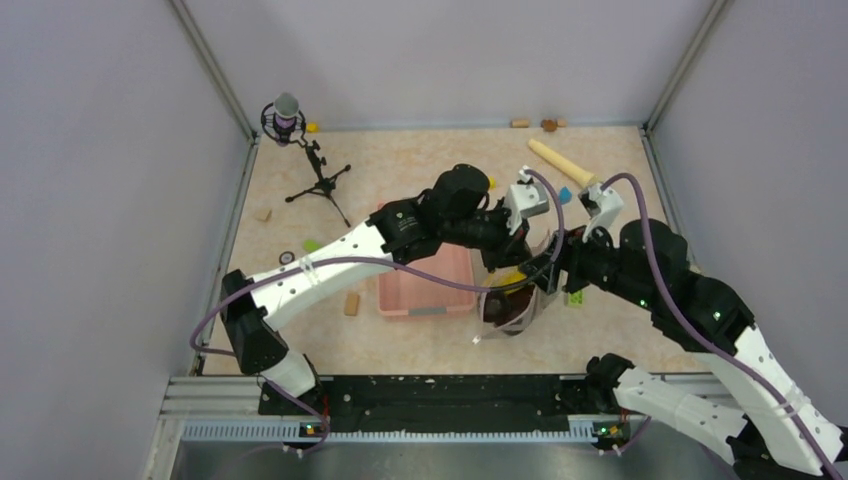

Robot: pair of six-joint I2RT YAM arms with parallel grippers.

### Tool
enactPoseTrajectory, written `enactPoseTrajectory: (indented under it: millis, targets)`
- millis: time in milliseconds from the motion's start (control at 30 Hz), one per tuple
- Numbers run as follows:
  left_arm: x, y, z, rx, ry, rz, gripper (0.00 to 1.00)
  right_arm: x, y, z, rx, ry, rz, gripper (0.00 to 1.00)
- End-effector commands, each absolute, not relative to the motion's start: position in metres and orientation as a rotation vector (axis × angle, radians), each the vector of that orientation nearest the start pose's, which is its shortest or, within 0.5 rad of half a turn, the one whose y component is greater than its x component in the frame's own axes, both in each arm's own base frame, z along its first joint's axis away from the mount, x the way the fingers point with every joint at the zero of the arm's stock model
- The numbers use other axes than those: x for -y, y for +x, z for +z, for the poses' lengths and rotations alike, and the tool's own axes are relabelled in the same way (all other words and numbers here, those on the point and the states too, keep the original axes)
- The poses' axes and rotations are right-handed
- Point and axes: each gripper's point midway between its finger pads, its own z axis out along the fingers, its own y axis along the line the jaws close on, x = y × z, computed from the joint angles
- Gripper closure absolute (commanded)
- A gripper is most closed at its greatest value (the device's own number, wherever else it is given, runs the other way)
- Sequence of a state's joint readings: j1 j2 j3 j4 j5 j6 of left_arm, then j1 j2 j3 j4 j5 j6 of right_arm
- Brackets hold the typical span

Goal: Place the food in the zip-top bag and seal the zipper
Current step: Adjust the zipper food storage bag at the center of the board.

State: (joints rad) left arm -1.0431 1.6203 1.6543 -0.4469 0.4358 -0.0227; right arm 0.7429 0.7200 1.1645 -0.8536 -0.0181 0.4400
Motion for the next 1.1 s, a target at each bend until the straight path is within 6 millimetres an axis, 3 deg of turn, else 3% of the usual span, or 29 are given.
enactPoseTrajectory:
  millis: [0, 133, 233, 433, 567, 867, 1067]
  targets:
    - [0.43, 0.146, 0.348, -1.396, 1.425, -1.234, 1.0, -0.157, 0.159, 0.353, -1.834, -0.309, 0.756, 0.36]
    - [0.42, 0.15, 0.353, -1.355, 1.443, -1.268, 1.0, -0.138, 0.16, 0.351, -1.848, -0.273, 0.666, 0.35]
    - [0.41, 0.145, 0.352, -1.272, 1.525, -1.31, 1.0, -0.139, 0.157, 0.341, -1.862, -0.35, 0.639, 0.35]
    - [0.378, 0.145, 0.343, -1.036, 1.667, -1.292, 1.0, -0.173, 0.144, 0.331, -1.838, -0.504, 0.81, 0.35]
    - [0.365, 0.143, 0.339, -0.989, 1.716, -1.252, 1.0, -0.179, 0.144, 0.314, -1.832, -0.616, 0.79, 0.34]
    - [0.356, 0.132, 0.316, -0.961, 1.809, -1.278, 1.0, -0.208, 0.144, 0.305, -1.69, -0.775, 0.876, 0.32]
    - [0.358, 0.132, 0.317, -0.97, 1.806, -1.303, 1.0, -0.226, 0.125, 0.3, -1.66, -0.917, 1.006, 0.32]
